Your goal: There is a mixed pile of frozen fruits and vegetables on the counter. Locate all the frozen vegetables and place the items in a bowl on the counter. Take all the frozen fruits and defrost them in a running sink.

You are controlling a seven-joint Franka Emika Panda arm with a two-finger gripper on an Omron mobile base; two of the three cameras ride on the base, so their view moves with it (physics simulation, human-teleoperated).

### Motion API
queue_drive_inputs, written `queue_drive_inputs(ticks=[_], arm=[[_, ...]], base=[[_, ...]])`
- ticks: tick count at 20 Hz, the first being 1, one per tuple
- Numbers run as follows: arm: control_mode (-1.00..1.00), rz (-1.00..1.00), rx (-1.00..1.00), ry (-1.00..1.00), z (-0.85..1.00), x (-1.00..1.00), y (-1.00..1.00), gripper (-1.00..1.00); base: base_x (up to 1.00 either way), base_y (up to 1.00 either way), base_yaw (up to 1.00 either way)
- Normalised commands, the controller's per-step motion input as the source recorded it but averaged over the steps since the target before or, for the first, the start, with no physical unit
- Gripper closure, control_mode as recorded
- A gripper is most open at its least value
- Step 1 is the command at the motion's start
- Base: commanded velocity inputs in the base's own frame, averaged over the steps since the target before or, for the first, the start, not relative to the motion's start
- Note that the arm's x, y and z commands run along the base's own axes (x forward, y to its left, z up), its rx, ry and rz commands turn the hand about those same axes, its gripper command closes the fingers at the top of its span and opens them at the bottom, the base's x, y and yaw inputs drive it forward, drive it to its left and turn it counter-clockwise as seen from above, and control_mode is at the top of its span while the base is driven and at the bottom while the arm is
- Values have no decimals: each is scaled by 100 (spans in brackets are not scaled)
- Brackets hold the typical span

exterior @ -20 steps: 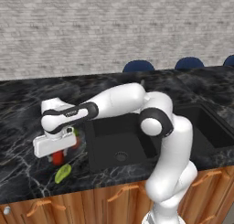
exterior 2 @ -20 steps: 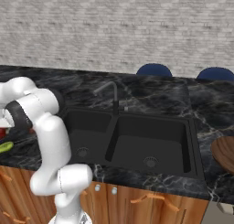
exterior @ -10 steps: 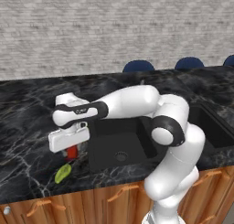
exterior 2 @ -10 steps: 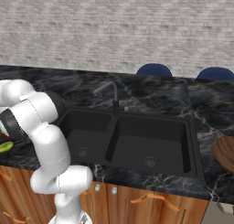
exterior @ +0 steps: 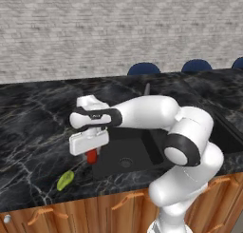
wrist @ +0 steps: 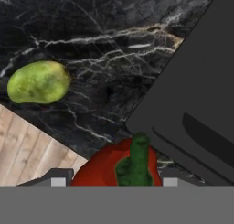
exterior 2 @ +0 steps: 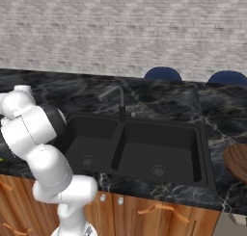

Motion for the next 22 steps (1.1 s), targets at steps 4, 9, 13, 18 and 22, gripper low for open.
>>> queue_drive_inputs(ticks=[4,9,13,18,22], arm=[[-100,-2,0,5,9,4,-53,100],[-100,-3,1,4,4,1,-53,100],[-100,-1,2,4,-1,6,-55,100],[-100,-5,-1,5,12,4,-49,100],[-100,-9,0,2,6,2,-46,100]], base=[[0,0,0],[0,0,0],[0,0,0],[0,0,0],[0,0,0]])
